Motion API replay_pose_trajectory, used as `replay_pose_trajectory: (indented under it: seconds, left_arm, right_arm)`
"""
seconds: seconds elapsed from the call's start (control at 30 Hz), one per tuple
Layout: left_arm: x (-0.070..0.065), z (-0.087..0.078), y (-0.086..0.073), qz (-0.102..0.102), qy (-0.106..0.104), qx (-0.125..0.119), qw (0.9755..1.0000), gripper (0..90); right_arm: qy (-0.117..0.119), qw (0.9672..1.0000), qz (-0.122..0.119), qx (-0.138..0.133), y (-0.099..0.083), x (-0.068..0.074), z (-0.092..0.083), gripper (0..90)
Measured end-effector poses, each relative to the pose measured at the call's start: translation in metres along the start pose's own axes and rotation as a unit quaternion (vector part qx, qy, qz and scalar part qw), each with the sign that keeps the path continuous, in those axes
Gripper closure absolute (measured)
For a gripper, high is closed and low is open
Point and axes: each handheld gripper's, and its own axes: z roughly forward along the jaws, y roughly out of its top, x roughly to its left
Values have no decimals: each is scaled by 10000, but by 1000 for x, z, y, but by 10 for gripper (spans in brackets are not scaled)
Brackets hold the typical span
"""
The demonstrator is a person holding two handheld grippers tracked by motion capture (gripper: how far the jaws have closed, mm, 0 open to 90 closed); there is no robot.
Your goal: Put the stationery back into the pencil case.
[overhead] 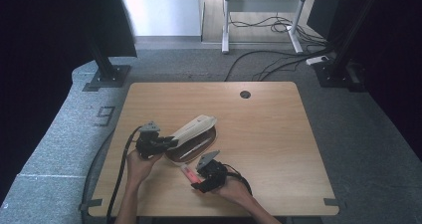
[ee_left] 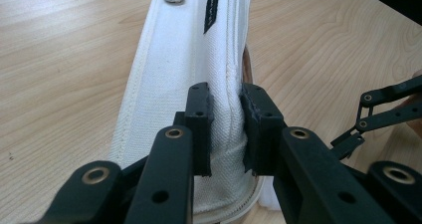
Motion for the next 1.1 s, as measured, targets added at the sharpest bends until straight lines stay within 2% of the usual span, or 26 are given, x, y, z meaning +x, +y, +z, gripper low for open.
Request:
replay_pose_trajectory:
  seconds: [0.2,0.53,0.9,1.1]
  left_arm:
    - [0,0,0,-1,5,2,10000,751]
    - [-1,0,0,-5,5,1,10000,750]
    - [-1,0,0,5,13,0,10000,750]
    - [-1,0,0,5,20,-6,10000,751]
  right_arm:
    - [-55,10000,-56,-1,-6,-3,-2,477]
    - [-175,9998,-88,-8,-12,-6,-8,643]
    - [-158,9998,-103,3,-13,-4,-9,655]
    - [-118,9998,-91,-96,-12,-2,-16,656]
